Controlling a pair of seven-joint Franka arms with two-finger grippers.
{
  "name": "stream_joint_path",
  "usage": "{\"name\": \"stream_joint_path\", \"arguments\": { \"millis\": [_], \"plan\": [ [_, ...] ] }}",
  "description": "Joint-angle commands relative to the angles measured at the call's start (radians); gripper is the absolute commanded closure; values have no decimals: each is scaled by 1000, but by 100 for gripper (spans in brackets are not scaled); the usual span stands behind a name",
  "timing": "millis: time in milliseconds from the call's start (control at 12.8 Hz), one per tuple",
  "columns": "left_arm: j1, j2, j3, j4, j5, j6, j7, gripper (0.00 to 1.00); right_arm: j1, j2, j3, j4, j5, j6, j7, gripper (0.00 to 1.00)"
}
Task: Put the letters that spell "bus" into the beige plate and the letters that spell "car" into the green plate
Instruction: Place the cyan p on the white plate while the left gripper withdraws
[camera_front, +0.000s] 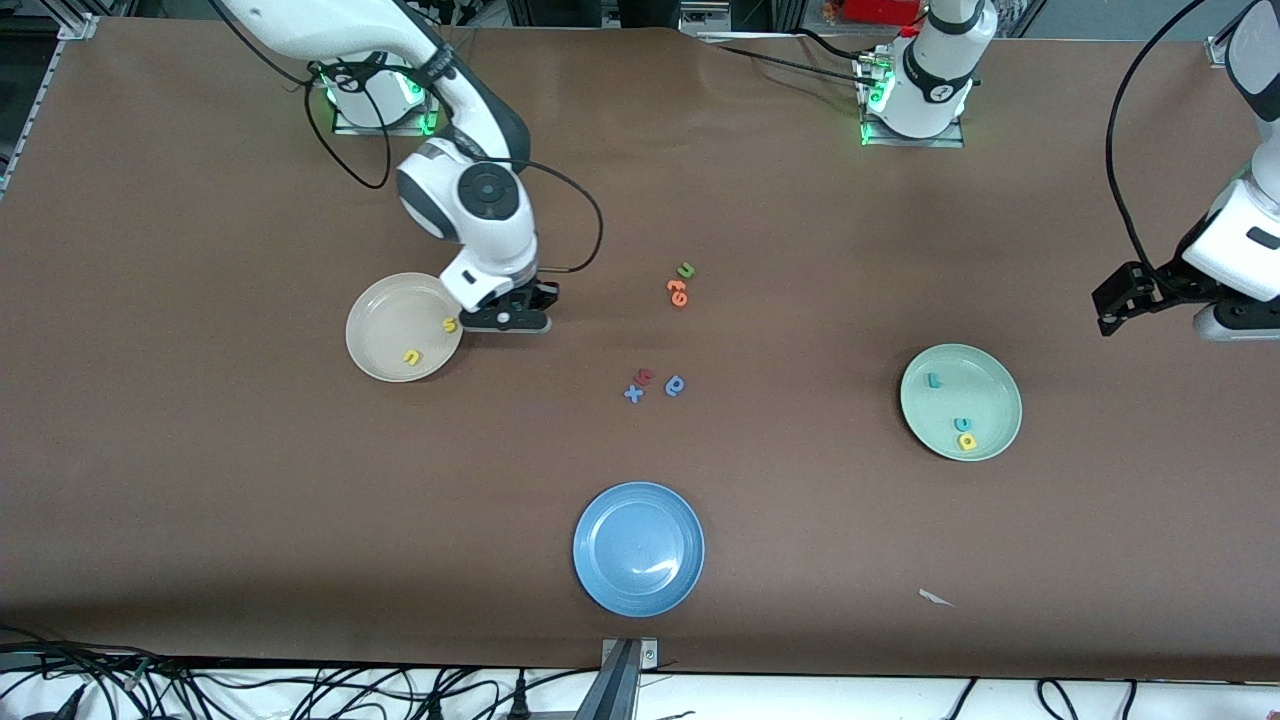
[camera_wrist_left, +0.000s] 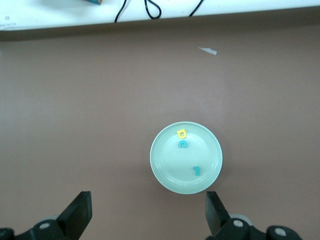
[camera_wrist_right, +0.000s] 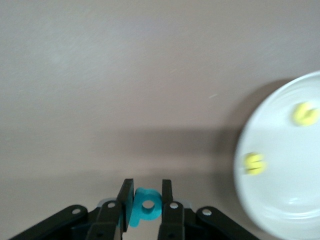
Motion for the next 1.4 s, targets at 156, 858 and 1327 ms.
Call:
{"name": "stream_joint_path", "arguments": {
  "millis": [156, 858, 1327],
  "plan": [
    [1, -32, 38, -72, -102, 50, -1, 0, -201, -148, 37, -69, 52, -125, -394, 100],
    [-5, -99, 51, -90, -109, 58, 1, 0, -278, -157, 32, -83, 106, -174, -512, 0],
    [-7, -75, 43, -55, -104, -71, -4, 0, -280, -164, 14, 9, 107, -180, -519, 0]
  ]
}}
